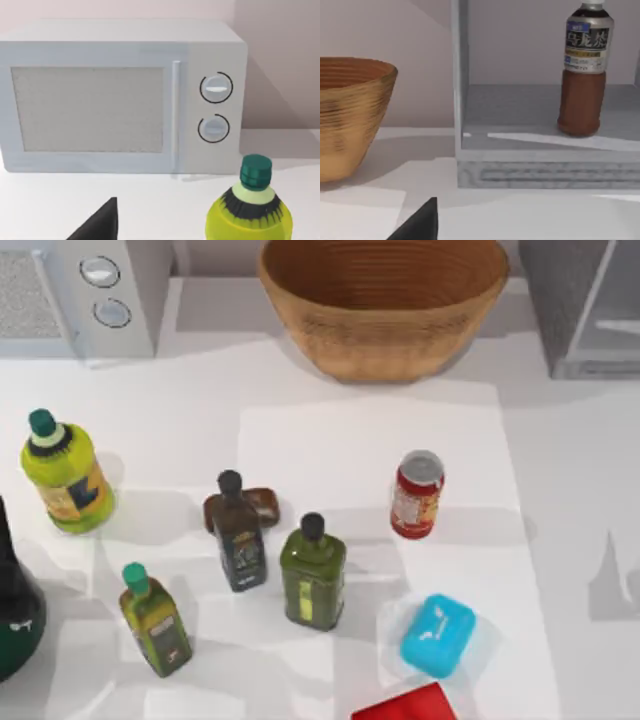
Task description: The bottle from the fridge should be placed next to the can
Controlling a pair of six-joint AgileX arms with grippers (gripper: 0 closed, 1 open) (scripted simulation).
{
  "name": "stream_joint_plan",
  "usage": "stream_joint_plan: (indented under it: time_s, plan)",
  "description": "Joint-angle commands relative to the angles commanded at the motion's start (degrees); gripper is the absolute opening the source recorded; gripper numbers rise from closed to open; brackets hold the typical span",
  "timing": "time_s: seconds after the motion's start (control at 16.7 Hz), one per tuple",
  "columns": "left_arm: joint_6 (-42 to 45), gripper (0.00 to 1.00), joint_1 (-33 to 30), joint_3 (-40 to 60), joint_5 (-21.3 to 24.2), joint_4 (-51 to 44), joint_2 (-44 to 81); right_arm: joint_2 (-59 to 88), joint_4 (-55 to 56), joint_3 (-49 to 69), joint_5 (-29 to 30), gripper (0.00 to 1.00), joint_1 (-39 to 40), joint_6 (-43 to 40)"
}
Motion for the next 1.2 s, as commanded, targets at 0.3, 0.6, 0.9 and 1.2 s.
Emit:
stream_joint_plan:
  time_s: [0.3, 0.6, 0.9, 1.2]
  plan:
    - [0.0, 1.00, 0.0, 0.0, 0.0, 0.0, 0.0, 3.6, 2.8, 2.7, -0.4, 1.00, -0.7, 0.0]
    - [0.0, 1.00, 0.0, 0.0, 0.0, 0.0, 0.0, 21.7, 14.1, 13.8, -2.7, 1.00, -3.3, 0.3]
    - [0.0, 1.00, 0.0, 0.0, 0.0, 0.0, 0.0, 53.5, 29.2, 28.4, -5.9, 1.00, -6.8, 0.6]
    - [0.0, 1.00, 0.0, 0.0, 0.0, 0.0, 0.0, 88.4, 44.3, 43.1, -9.0, 1.00, -10.4, 0.7]
